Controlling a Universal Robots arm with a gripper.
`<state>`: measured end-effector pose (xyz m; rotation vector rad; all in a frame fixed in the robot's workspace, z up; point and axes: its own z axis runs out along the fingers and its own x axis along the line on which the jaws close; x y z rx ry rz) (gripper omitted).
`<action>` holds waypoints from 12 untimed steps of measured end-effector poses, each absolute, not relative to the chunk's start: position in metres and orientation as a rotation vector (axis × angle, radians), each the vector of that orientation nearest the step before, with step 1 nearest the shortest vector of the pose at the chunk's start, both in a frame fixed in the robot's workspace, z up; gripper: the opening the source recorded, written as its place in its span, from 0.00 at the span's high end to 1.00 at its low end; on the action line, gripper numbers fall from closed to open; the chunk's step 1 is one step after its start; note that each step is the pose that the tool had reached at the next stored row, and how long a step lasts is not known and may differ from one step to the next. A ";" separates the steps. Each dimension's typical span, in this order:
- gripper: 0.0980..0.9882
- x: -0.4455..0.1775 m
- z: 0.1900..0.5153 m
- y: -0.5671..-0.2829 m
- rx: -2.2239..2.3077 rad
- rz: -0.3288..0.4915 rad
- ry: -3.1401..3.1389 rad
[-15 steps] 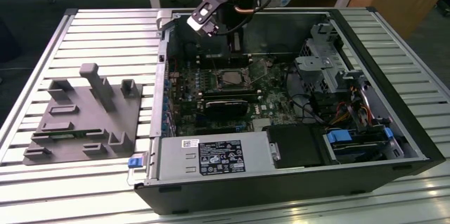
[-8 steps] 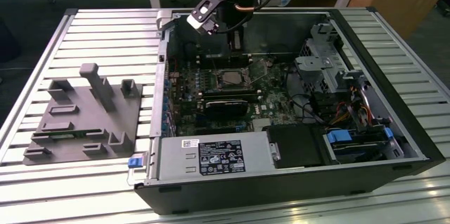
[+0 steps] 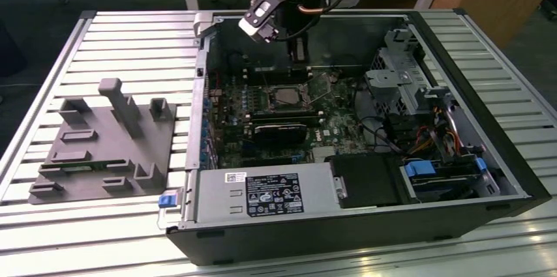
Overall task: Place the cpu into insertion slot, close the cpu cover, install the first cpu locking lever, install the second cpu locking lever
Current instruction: 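Close the cpu cover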
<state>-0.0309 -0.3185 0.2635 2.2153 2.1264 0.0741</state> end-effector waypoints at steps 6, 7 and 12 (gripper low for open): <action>0.99 -0.015 0.263 -0.319 2.215 0.074 2.126; 0.99 -0.013 0.263 -0.319 2.215 0.074 2.126; 0.99 0.000 0.263 -0.319 2.215 0.074 2.126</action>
